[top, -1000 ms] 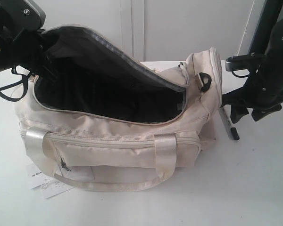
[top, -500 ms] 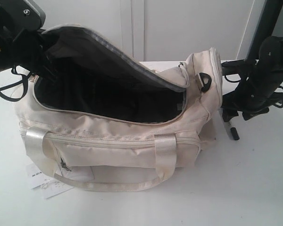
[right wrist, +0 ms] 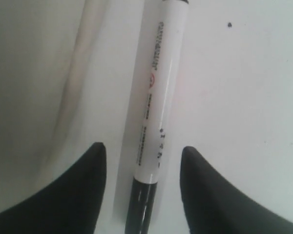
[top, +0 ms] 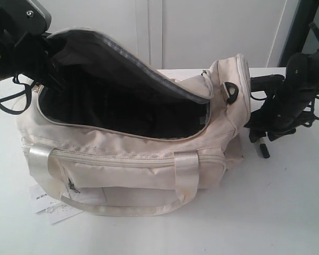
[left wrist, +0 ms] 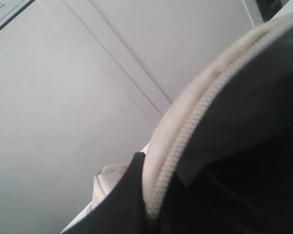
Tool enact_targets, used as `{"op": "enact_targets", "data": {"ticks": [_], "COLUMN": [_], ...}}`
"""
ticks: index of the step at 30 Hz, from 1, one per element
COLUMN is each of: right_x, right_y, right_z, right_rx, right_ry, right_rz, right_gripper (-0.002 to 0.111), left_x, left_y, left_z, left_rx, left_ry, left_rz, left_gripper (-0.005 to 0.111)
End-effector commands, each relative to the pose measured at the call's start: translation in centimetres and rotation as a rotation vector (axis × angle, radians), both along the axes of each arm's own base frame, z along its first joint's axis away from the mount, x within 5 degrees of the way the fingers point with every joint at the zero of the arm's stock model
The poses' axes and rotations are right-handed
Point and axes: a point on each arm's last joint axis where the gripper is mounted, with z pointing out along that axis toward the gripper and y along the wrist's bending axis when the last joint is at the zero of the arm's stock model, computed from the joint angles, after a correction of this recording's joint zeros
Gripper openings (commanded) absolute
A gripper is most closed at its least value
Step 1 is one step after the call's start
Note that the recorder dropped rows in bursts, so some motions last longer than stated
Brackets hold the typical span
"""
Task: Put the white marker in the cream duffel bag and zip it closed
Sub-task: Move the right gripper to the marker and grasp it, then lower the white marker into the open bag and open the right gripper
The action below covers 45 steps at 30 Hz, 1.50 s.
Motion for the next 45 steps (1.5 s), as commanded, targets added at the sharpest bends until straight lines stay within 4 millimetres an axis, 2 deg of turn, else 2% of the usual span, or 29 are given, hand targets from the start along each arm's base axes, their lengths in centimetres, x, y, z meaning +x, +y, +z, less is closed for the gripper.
{"op": "enact_targets", "data": {"ticks": [1, 3, 4, 5, 6, 8, 12, 17, 24, 34, 40, 45], "right_x": [0.1, 0.0, -0.1, -0.1, 0.0, 0.0, 0.0, -0.6, -2.5, -7.4, -10.2, -11.8], "right_y": [-0.1, 0.0, 0.0, 0.0, 0.0, 0.0, -0.1, -0.4, -0.6, -0.5, -0.1, 0.6], "right_z": [-0.4, -1.2, -1.6, -1.6, -1.6, -1.5, -1.0, 3.0, 7.0, 12.4, 16.1, 18.0], "right_rx": [-0.004, -0.001, 0.000, -0.001, -0.002, -0.002, -0.003, -0.040, -0.088, -0.126, -0.170, -0.167], "right_ry": [0.014, 0.055, 0.070, 0.070, 0.063, 0.055, 0.039, -0.027, -0.022, -0.150, -0.265, -0.336], "right_rz": [0.010, 0.011, 0.013, 0.015, 0.015, 0.014, 0.011, -0.001, 0.018, 0.026, 0.143, 0.243], "right_gripper": [0.039, 0.030, 0.021, 0.017, 0.006, 0.000, 0.000, 0.000, 0.000, 0.000, 0.000, 0.000], "left_x": [0.1, 0.1, 0.1, 0.1, 0.1, 0.1, 0.1, 0.1, 0.0, 0.0, 0.0, 0.0], "left_y": [0.0, 0.0, 0.0, 0.0, 0.0, 0.0, 0.0, 0.0, 0.0, 0.0, 0.0, 0.0], "left_z": [0.2, 0.2, 0.2, 0.2, 0.2, 0.2, 0.2, 0.2, 0.2, 0.2, 0.2, 0.2], "left_rx": [-0.025, -0.025, -0.025, -0.025, -0.025, -0.025, -0.025, -0.025, -0.024, -0.022, -0.022, -0.022], "left_ry": [0.002, 0.002, 0.002, 0.002, 0.002, 0.002, 0.002, 0.002, 0.002, 0.001, 0.001, 0.001], "left_rz": [0.009, 0.009, 0.009, 0.009, 0.009, 0.009, 0.009, 0.009, 0.009, 0.008, 0.008, 0.008], "left_gripper": [0.000, 0.000, 0.000, 0.000, 0.000, 0.000, 0.000, 0.000, 0.000, 0.000, 0.000, 0.000]}}
